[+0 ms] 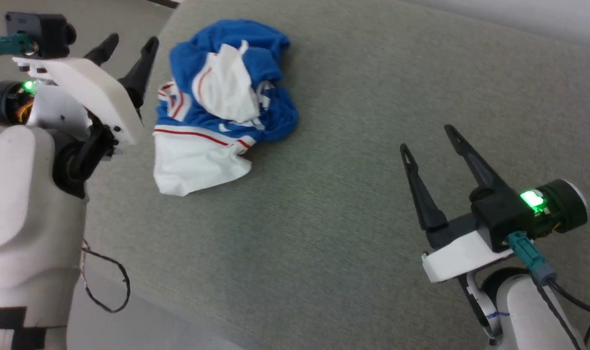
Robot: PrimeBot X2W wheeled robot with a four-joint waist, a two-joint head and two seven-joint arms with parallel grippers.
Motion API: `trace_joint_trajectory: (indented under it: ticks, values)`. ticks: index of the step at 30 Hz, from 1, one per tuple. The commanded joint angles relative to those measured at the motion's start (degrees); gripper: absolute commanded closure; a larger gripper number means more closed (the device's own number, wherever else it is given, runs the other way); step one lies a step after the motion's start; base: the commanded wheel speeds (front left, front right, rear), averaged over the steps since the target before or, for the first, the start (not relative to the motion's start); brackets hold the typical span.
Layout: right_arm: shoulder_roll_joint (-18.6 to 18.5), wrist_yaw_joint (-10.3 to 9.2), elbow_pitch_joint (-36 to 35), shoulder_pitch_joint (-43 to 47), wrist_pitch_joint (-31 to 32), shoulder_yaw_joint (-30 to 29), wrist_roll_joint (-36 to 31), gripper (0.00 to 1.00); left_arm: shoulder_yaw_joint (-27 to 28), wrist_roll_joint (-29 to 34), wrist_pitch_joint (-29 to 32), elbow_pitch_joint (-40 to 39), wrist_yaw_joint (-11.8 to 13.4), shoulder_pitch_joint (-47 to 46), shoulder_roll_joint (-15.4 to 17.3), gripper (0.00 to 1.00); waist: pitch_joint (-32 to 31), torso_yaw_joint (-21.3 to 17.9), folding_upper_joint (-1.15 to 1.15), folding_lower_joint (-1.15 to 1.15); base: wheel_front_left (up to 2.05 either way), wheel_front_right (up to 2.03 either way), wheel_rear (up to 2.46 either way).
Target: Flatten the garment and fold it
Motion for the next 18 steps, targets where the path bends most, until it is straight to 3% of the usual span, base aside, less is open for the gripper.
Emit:
trace_joint_trajectory:
  ticks: [1, 10, 18]
  values:
    - [-0.1, -0.12, -0.6, -0.9, 0.3, 0.0, -0.4, 0.00, -0.6, -1.3, 0.8, 1.1, -0.4, -1.4, 1.2, 0.00, 4.7, -4.6, -0.01, -0.02, 0.00, 0.00, 0.00]
    - [-0.7, -0.12, -2.5, -2.8, 1.1, 0.3, -0.5, 0.00, -7.5, -4.6, 6.7, 7.9, -0.4, -4.5, 6.9, 0.00, 9.3, -9.1, -0.01, -0.02, 0.00, 0.00, 0.00]
    - [-0.6, -0.12, -2.9, -3.9, 1.1, 0.1, -0.1, 0.00, -7.1, -6.8, 11.4, 14.1, 1.6, -4.8, 6.8, 0.00, 11.9, -12.1, -0.01, -0.02, 0.00, 0.00, 0.00]
